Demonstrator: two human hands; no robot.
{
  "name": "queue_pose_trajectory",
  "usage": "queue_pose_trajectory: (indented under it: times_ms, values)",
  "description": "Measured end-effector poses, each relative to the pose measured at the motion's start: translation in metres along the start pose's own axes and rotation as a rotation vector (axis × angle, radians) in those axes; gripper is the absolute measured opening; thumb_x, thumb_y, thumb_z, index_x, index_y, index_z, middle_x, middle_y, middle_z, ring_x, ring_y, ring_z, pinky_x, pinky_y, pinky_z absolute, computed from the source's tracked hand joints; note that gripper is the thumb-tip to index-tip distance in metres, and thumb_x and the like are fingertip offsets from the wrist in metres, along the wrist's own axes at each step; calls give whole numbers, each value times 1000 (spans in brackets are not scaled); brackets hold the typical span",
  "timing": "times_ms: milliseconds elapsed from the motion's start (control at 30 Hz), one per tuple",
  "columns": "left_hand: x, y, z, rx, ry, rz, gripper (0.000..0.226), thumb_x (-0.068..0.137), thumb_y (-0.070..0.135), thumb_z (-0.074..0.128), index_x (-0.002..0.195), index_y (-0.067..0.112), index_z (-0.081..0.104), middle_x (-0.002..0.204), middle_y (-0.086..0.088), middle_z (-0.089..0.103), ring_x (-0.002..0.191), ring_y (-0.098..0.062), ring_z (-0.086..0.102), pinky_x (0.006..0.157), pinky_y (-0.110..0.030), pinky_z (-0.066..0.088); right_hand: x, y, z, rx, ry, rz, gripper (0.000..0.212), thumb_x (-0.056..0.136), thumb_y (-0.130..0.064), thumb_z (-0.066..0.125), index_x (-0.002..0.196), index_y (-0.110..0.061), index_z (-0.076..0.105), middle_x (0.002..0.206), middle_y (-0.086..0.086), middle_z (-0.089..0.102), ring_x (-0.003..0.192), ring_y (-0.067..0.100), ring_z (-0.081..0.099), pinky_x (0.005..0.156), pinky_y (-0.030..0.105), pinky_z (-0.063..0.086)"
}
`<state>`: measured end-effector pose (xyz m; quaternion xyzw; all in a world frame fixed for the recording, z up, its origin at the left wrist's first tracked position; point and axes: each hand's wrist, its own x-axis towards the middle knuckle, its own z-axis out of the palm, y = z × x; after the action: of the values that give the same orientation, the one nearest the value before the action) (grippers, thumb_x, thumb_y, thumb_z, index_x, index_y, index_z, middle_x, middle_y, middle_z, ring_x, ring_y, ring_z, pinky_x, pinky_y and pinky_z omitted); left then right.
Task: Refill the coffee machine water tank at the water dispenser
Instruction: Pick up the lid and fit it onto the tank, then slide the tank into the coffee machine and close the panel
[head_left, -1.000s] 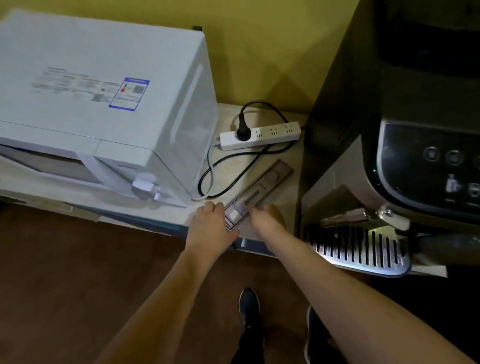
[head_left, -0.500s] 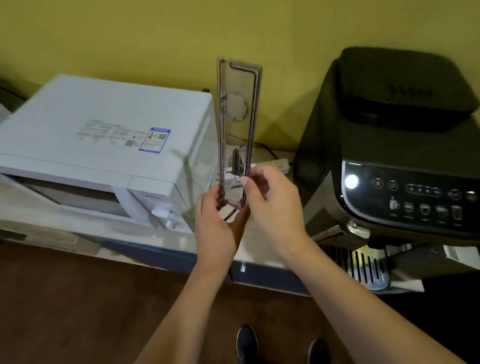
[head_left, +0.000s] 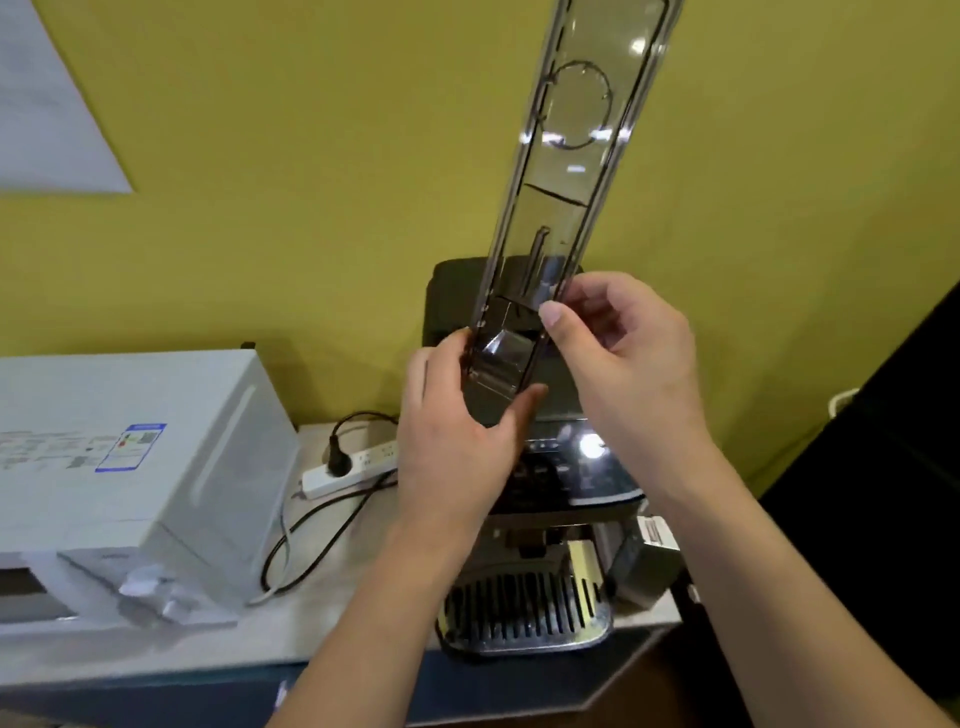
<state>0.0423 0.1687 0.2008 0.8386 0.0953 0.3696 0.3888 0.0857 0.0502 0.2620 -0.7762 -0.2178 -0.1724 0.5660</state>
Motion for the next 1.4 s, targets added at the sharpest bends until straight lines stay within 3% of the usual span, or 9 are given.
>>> queue_pose_trajectory:
  times_ms: [167,233,367,567,733,833,933,1233,1400]
  values:
    - [-5,56,62,79,-68,101,71,79,38,79,137,12,49,111,8,47,105,-6,49,88,-8,38,23,41,-81,16,133,41,8,92,-26,65,99,-24,63,81,-10,66,72,2,61,67,23,50]
    - [-10,71,87,127,-109,136,72,80,39,78,138,11,47,112,6,47,105,-9,51,88,-12,41,30,62,-109,37,185,52,8,92,-29,63,98,-24,61,82,-4,69,76,16,67,71,37,56]
    - [-28,94,135,291,-195,153,76,81,51,72,140,12,44,116,-2,49,92,-17,61,73,-27,54,42,122,-150,63,192,156,5,88,-34,61,85,-32,58,78,-3,67,76,23,68,73,47,58]
    - [-62,112,196,554,-353,-16,70,86,61,60,136,16,42,121,-3,49,93,-22,64,64,-24,42,55,218,-162,80,-16,404,17,90,-17,63,73,-20,60,68,5,64,58,16,58,67,39,50]
    - [-81,95,212,779,-488,-174,71,89,62,54,136,10,42,126,-9,53,98,-22,65,71,-28,51,51,258,-123,-67,-333,513,31,78,-36,61,75,-5,63,74,15,70,72,35,67,76,53,57]
    - [-82,80,222,948,-556,-239,74,91,60,52,138,3,43,128,-13,57,98,-23,68,72,-30,54,49,272,-97,-166,-481,497,23,89,-31,61,84,-9,67,88,14,72,83,33,68,77,43,57]
    - [-85,70,233,1024,-655,-302,75,94,57,50,136,-5,44,122,-15,62,96,-25,70,70,-34,57,42,286,-82,-329,-594,468,21,93,-24,57,86,-6,66,82,10,68,76,28,64,59,29,45]
    - [-93,52,249,1096,-715,-348,76,98,51,47,140,-12,35,114,-16,66,95,-27,70,74,-39,60,38,293,-69,-527,-665,389,23,89,-20,54,69,-11,48,79,11,58,75,32,59,60,32,43]
    - [-93,52,250,1103,-737,-341,72,97,53,49,135,-7,43,112,-11,60,94,-25,69,70,-36,59,39,297,-71,-555,-635,407,20,84,-22,55,92,-6,63,91,15,67,85,35,64,63,31,45]
